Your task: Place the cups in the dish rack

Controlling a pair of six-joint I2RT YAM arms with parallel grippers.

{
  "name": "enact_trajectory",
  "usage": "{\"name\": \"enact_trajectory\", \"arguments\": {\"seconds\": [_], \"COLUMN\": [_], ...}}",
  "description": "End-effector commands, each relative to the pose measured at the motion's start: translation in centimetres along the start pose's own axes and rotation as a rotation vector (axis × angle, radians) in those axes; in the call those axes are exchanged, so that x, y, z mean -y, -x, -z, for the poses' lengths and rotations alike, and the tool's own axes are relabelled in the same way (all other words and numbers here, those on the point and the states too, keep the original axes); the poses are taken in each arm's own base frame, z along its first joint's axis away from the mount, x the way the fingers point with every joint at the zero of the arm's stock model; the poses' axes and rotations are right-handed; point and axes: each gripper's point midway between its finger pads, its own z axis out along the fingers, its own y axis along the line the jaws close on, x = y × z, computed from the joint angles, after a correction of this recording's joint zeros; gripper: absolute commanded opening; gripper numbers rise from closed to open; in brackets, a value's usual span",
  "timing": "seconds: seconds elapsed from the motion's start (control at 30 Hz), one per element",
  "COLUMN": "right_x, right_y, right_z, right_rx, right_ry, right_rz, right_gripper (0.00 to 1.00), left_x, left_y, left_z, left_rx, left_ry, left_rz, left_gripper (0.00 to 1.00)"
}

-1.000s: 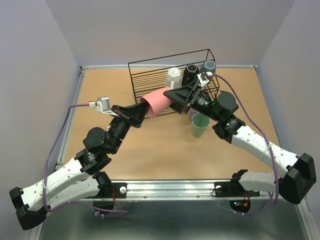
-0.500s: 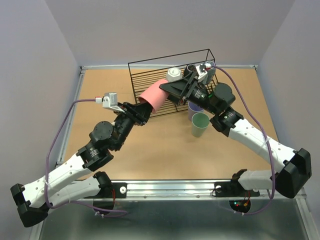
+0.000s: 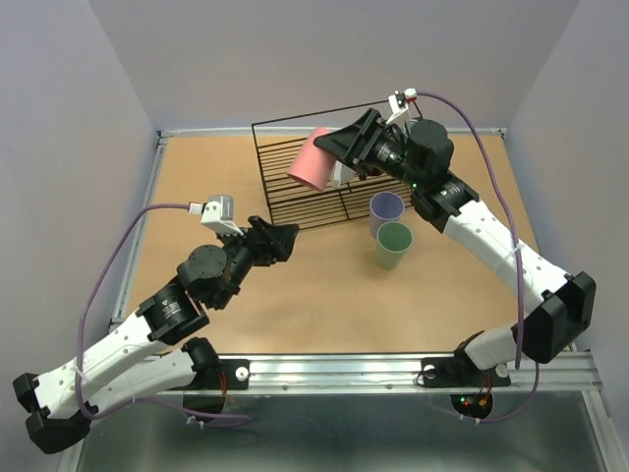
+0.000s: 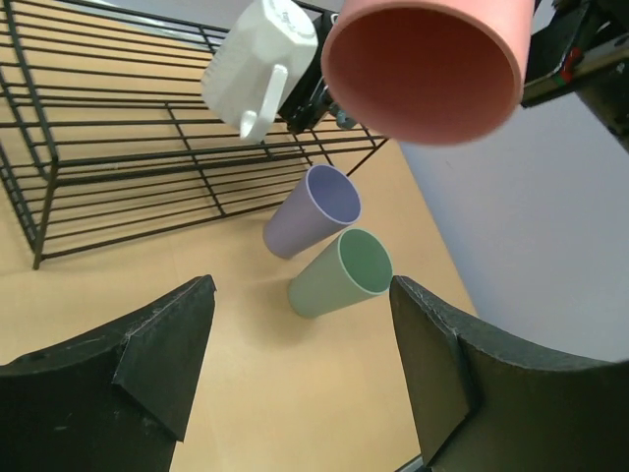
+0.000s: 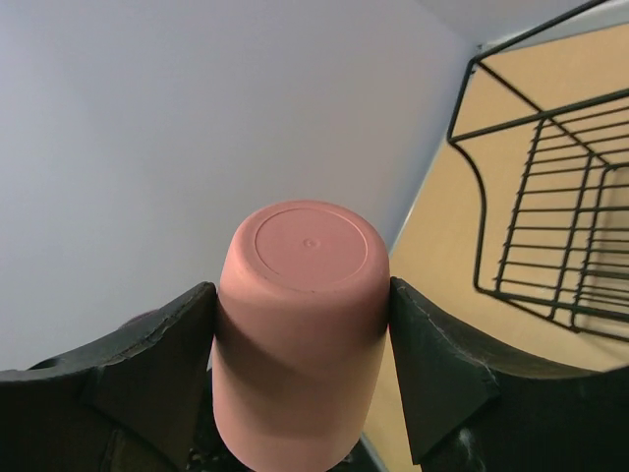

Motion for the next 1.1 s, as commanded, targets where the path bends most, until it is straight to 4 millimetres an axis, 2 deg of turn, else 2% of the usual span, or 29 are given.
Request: {"name": "enact_trajectory", "arguments": {"seconds": [0.0, 0.03, 0.1, 0.17, 0.2, 0.23, 0.27, 0.3, 0.33, 0.47, 0.5, 0.53, 0.87, 1.07], "right_x": [-2.1, -0.7, 0.4, 1.2, 0.5, 0.8, 2.0, 1.8, 2.5, 3.7, 4.8, 5.1, 9.6, 11.3], "right_y": [3.5, 3.4, 4.2, 4.8, 5.6, 5.4, 5.4, 5.7, 5.0, 5.0, 4.8, 4.7, 4.2, 4.5], "right_z": [-0.7, -1.5, -2.5, -3.3, -3.6, -3.9, -4.7, -4.8, -5.6, -6.5, -7.0, -7.3, -10.3, -11.1], "right_rx": [0.084, 0.074, 0.084, 0.094, 0.111, 0.098, 0.101, 0.112, 0.095, 0.119, 0.118, 0.115, 0.114, 0.136], "right_ry": [0.000, -0.039, -0.089, -0.118, -0.112, -0.131, -0.175, -0.193, -0.216, -0.304, -0.339, -0.348, -0.464, -0.513], "right_rz": [0.167, 0.204, 0.266, 0.307, 0.338, 0.395, 0.425, 0.463, 0.535, 0.683, 0.697, 0.723, 0.765, 0.798], "right_gripper": [0.00, 0.00, 0.00, 0.00, 0.00, 0.00, 0.00, 0.00, 0.00, 0.00, 0.00, 0.00, 0.00, 0.00], "left_x": [-1.7, -1.9, -2.4, -2.7, -2.8, -2.9, -3.1, -3.2, -3.4, -3.7, -3.7, -3.7, -3.9, -3.6], "left_y": [0.4, 0.4, 0.3, 0.3, 0.4, 0.4, 0.6, 0.7, 0.8, 1.2, 1.2, 1.3, 1.4, 1.6], "left_z": [1.6, 1.8, 2.4, 2.7, 3.0, 3.1, 3.4, 3.5, 3.7, 4.1, 4.2, 4.2, 4.6, 4.7], "left_rx": [0.018, 0.016, 0.009, 0.001, 0.003, 0.001, 0.004, 0.007, 0.005, 0.015, 0.014, 0.016, -0.001, -0.001], "left_ry": [0.047, 0.052, 0.062, 0.073, 0.074, 0.077, 0.083, 0.088, 0.096, 0.099, 0.098, 0.098, 0.107, 0.089], "left_rz": [0.019, 0.021, 0.025, 0.020, 0.024, 0.023, 0.022, 0.021, 0.017, 0.009, 0.006, 0.000, -0.050, -0.059], "left_gripper": [0.83, 0.83, 0.83, 0.83, 0.83, 0.83, 0.83, 0.83, 0.83, 0.83, 0.83, 0.83, 0.83, 0.82]}}
